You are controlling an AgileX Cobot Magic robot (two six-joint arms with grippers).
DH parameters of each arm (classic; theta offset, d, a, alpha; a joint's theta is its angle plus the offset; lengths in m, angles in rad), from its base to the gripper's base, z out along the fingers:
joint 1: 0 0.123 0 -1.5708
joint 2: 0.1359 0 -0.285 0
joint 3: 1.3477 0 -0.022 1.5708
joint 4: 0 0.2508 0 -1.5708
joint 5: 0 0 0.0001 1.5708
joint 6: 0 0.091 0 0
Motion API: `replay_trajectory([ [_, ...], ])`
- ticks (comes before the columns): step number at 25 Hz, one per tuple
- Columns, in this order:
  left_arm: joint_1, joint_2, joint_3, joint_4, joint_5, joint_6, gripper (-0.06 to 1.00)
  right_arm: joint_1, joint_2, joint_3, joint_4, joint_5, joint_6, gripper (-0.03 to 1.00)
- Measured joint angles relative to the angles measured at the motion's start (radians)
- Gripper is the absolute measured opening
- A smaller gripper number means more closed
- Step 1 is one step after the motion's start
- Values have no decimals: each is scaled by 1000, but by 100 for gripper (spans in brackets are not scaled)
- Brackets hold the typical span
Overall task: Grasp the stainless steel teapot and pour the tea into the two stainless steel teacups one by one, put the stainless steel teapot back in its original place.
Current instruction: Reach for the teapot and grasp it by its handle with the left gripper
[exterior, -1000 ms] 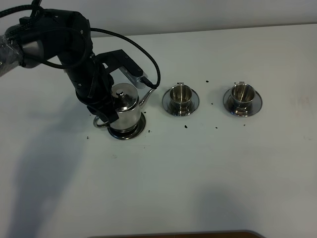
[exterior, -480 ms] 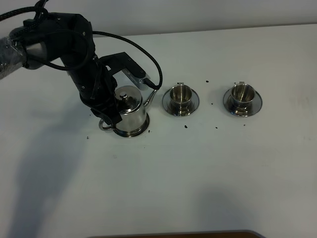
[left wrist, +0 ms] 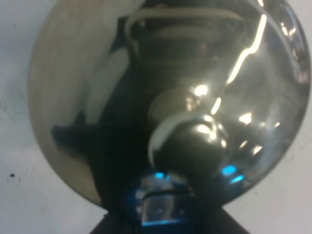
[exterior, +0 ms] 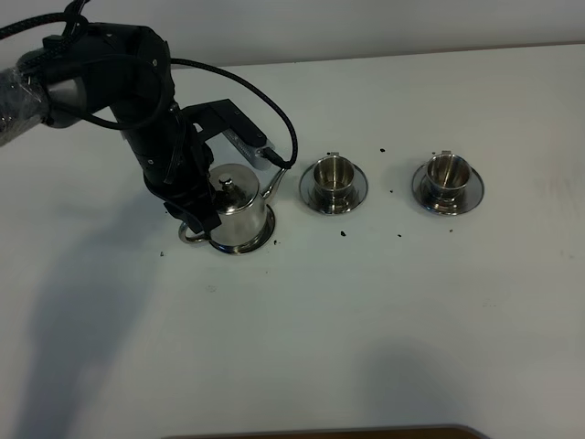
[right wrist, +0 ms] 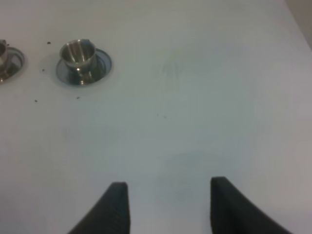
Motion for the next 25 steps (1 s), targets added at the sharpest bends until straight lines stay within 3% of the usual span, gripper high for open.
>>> replay_trajectory([
  [18, -1, 0, 0, 25, 24, -2, 36, 0, 0, 0, 0, 0, 0, 38],
  [25, -44, 0, 0, 123, 35, -57, 36, 0, 0, 0, 0, 0, 0, 38],
])
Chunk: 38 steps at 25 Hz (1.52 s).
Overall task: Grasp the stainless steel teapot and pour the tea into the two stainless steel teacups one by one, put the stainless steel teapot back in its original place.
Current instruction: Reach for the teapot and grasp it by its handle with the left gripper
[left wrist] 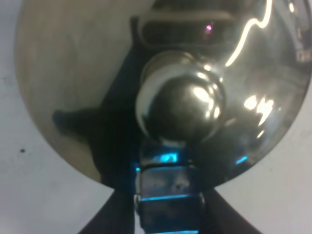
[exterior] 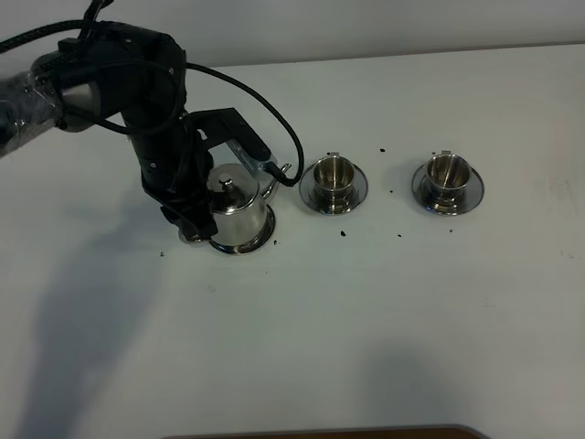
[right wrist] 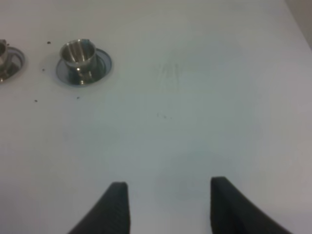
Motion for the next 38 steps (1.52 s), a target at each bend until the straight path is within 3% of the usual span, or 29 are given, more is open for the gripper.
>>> replay_trajectory([
  [38, -17, 32, 0, 3, -55, -22, 34, 0, 0, 0, 0, 0, 0, 38],
])
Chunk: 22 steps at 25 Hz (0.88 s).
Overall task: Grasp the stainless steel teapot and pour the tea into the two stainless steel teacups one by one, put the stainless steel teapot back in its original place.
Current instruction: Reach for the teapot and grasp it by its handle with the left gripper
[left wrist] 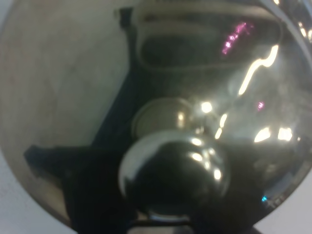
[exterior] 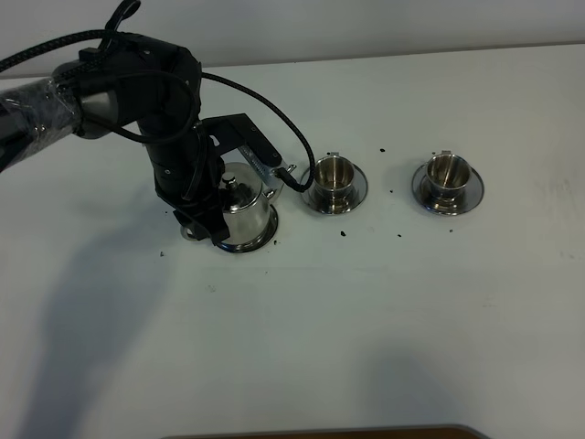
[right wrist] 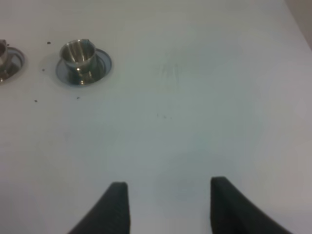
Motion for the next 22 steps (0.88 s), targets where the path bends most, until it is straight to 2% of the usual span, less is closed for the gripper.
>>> replay_trajectory([
  [5, 0, 0, 0, -1, 1, -3, 25, 0, 0, 0, 0, 0, 0, 38],
  [22, 0, 0, 0, -2, 6, 1, 25, 0, 0, 0, 0, 0, 0, 38],
])
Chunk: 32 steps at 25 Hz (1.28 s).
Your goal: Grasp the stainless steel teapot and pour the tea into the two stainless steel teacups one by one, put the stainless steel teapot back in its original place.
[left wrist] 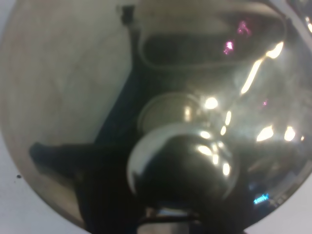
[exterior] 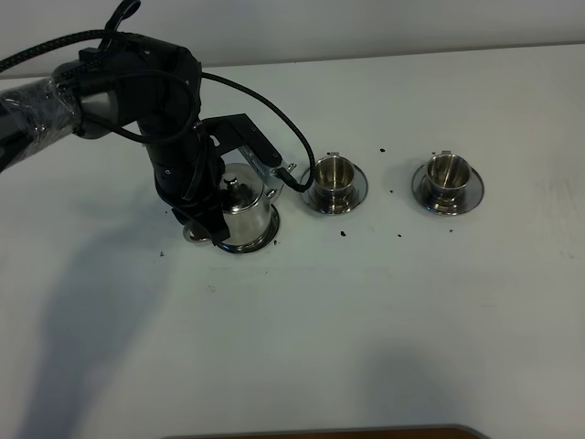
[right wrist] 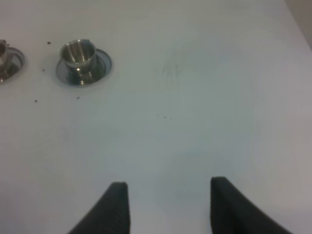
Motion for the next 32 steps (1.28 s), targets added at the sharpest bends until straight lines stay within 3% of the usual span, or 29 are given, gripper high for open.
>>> replay_trajectory([
  [32, 0, -70, 0, 0, -67, 13, 25, 0, 0, 0, 0, 0, 0, 38],
])
